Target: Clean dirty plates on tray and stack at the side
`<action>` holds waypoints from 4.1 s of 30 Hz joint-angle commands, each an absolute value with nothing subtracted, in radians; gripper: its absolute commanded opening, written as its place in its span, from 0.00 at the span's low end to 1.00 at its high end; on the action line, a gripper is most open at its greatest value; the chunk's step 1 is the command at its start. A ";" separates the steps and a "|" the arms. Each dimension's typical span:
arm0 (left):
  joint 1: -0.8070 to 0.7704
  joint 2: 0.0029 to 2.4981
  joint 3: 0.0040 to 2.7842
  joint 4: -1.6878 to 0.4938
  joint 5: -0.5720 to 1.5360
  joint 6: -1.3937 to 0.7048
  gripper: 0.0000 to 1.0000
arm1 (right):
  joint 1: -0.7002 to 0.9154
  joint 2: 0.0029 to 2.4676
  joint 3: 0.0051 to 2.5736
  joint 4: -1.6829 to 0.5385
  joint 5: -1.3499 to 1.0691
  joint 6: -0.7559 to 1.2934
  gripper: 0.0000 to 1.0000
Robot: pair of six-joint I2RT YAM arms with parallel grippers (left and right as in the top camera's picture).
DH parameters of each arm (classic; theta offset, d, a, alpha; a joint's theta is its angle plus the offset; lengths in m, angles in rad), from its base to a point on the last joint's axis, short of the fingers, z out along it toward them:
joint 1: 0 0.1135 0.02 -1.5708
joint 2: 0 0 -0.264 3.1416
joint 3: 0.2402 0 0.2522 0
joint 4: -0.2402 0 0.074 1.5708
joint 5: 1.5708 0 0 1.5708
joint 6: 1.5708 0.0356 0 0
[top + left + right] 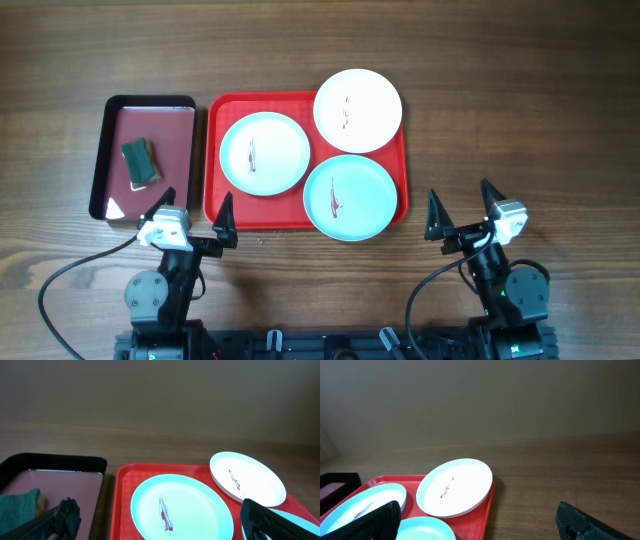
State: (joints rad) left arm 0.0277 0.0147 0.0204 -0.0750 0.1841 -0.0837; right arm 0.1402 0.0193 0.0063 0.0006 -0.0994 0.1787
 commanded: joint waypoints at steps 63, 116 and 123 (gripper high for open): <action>0.022 0.185 0.318 -0.181 0.344 -0.146 1.00 | 0.137 0.018 0.130 0.135 -0.218 0.262 1.00; 0.155 1.412 1.443 -1.110 0.031 -0.224 1.00 | 0.660 2.280 1.694 -0.695 0.024 0.547 0.25; 0.155 1.559 1.431 -1.077 -0.078 -0.225 1.00 | 0.660 2.296 1.694 -0.693 0.028 0.575 0.05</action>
State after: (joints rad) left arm 0.1520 1.4727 1.4330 -1.0988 0.0139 -0.2104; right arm 0.6563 2.2463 1.6867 -0.6903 0.0013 0.5560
